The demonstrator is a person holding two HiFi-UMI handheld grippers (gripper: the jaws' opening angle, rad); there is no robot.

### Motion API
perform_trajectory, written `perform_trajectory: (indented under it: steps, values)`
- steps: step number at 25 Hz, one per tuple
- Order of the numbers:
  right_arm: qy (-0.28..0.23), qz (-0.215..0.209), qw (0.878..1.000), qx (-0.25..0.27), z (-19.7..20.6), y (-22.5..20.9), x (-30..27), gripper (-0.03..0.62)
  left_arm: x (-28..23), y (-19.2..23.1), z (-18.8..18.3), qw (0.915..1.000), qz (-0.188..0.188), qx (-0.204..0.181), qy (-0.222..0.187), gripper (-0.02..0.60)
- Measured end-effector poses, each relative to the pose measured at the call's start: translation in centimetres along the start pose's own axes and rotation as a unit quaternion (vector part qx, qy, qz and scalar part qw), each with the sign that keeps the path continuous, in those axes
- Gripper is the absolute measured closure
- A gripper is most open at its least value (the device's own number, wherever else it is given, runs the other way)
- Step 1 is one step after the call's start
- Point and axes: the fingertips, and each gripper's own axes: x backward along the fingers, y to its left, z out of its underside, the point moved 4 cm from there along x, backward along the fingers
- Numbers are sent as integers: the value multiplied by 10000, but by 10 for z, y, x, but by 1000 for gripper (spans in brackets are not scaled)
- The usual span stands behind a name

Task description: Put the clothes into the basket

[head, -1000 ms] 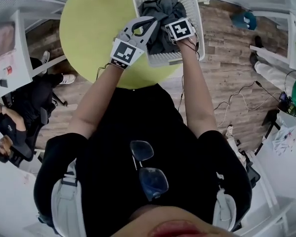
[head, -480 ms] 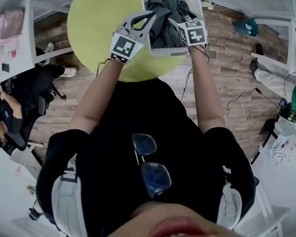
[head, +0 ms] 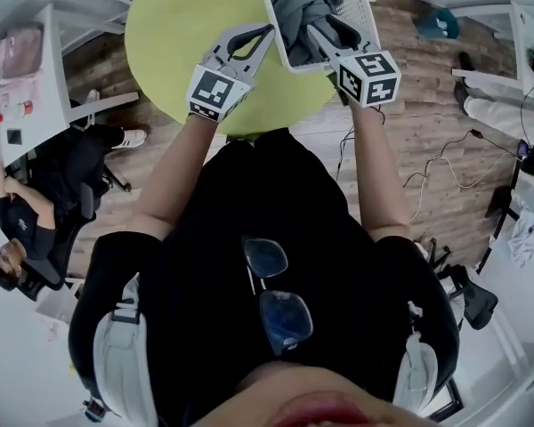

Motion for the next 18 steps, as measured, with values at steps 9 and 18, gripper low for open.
perform_trajectory:
  steps: [9,18]
  values:
    - [-1327,13,9904,389,-8,97,79,569,66,-50,-17,9987,454,-77,-233,572]
    - [-1783,75,9821,602,-1,190,131,569,132,-94,-40,9945,916,-276,-415,572]
